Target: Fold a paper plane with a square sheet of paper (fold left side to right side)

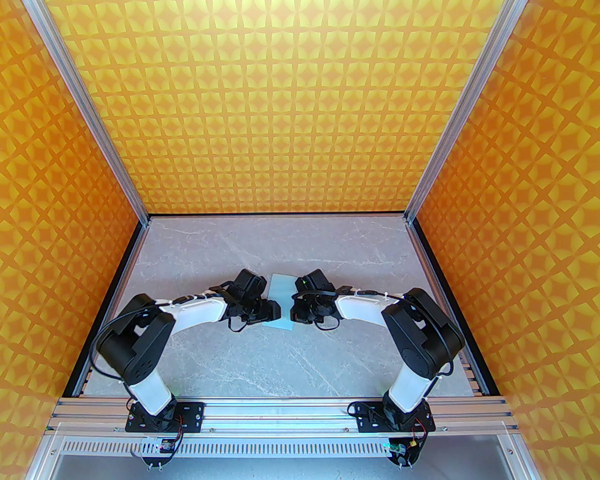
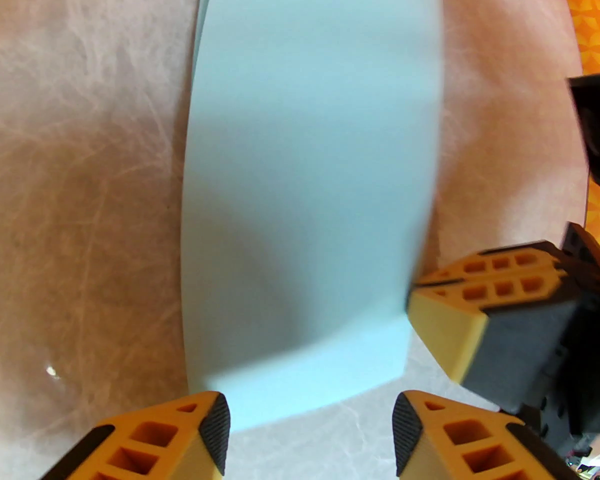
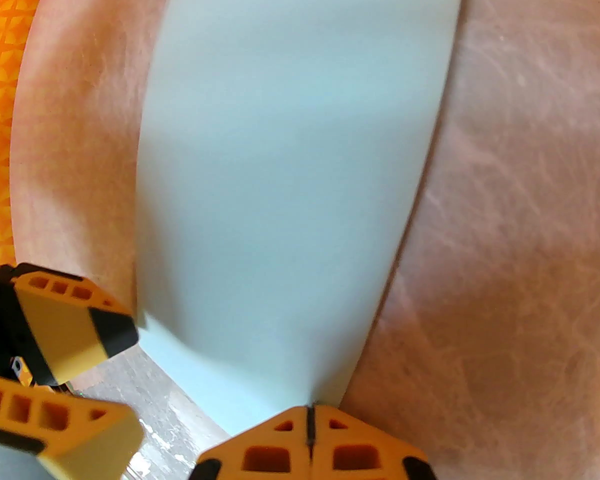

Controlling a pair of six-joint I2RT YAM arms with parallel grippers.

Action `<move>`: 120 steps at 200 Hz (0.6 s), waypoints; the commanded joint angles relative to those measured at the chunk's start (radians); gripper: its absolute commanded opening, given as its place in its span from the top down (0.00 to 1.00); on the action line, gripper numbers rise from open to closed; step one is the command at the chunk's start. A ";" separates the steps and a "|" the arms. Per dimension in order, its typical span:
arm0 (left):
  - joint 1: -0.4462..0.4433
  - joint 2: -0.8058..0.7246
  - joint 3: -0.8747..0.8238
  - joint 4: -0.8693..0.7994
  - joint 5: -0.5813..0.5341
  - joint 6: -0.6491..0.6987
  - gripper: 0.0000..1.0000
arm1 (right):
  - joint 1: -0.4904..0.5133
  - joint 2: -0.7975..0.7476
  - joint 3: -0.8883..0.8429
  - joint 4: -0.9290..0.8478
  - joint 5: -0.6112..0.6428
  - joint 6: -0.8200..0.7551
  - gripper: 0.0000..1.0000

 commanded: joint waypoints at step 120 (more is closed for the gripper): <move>-0.027 0.110 0.055 -0.020 -0.030 0.004 0.37 | -0.001 0.020 -0.041 0.010 0.019 -0.011 1.00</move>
